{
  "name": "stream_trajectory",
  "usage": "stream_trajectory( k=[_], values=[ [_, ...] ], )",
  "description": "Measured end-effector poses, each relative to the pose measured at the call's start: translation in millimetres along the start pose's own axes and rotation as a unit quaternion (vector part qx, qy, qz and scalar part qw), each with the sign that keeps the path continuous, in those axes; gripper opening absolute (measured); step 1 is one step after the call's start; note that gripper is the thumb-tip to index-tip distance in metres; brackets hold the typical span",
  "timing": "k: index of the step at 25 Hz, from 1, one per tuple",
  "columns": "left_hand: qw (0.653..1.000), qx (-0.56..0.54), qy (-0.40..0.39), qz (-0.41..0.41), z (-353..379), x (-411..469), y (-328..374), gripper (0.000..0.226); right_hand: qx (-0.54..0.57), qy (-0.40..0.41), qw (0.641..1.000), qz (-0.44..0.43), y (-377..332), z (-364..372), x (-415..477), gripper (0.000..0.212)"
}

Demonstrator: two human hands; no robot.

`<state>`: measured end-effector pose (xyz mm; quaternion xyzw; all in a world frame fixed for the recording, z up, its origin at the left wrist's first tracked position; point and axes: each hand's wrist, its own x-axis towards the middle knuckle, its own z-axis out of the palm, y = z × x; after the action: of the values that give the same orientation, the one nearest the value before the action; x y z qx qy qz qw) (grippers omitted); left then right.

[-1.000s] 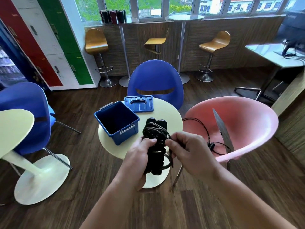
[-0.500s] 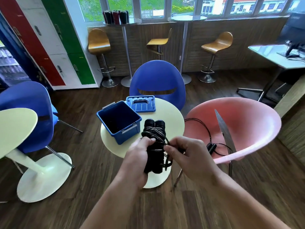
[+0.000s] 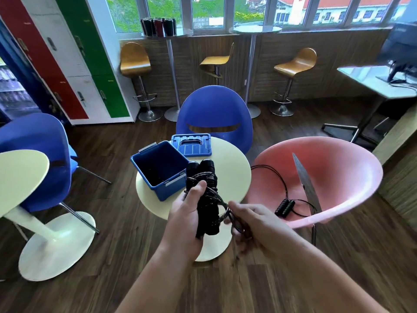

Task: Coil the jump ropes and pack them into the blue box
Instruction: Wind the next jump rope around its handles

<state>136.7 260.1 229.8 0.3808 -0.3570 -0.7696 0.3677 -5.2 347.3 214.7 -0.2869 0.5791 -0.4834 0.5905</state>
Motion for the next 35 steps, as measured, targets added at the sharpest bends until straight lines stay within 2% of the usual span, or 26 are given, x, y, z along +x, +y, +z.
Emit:
stream_trajectory(
  k=[1, 3, 7, 11, 15, 19, 24, 27, 32, 35],
  values=[
    [1.000, -0.003, 0.001, 0.003, -2.1, 0.7, 1.4, 0.028, 0.048, -0.035, 0.998, 0.011, 1.8, -3.0, -2.5, 0.040],
    [1.000, 0.009, 0.001, 0.001, -6.1, 2.0, -0.2, 0.029, 0.103, -0.052, 0.993, -0.010, 1.5, -12.0, -4.0, 0.027],
    [0.999, 0.032, -0.035, -0.024, -10.0, -9.0, -14.5, 0.041, 0.199, 0.025, 0.979, -0.024, -11.1, -18.5, 1.4, 0.013],
    [0.996, 0.033, -0.075, -0.032, -15.8, -14.6, -23.4, 0.055, 0.256, 0.072, 0.964, -0.018, -27.6, -18.3, 3.3, 0.023],
    [0.992, 0.022, -0.118, -0.046, -19.1, -15.4, -27.8, 0.058, 0.302, 0.100, 0.947, -0.031, -42.0, -20.9, 1.5, 0.047],
    [0.985, 0.003, -0.163, -0.049, -15.9, -20.1, -33.8, 0.051, 0.336, 0.059, 0.939, -0.034, -45.3, -19.9, 4.6, 0.040],
    [0.980, 0.048, -0.190, -0.026, -18.8, -18.6, -33.8, 0.035, 0.222, -0.001, 0.974, -0.048, -49.2, -29.1, 3.6, 0.037],
    [0.976, 0.066, -0.203, -0.041, -28.0, -16.4, -31.4, 0.030, 0.098, -0.050, 0.990, -0.086, -55.5, -34.2, -4.7, 0.020],
    [0.952, 0.148, -0.266, -0.028, -37.3, -13.3, -21.5, 0.042, -0.106, -0.001, 0.988, -0.110, -55.3, -37.3, -7.1, 0.012],
    [0.946, 0.179, -0.271, -0.009, -36.3, -12.1, -16.0, 0.039, -0.134, 0.005, 0.985, -0.110, -49.7, -38.2, -5.0, 0.012]
  ],
)
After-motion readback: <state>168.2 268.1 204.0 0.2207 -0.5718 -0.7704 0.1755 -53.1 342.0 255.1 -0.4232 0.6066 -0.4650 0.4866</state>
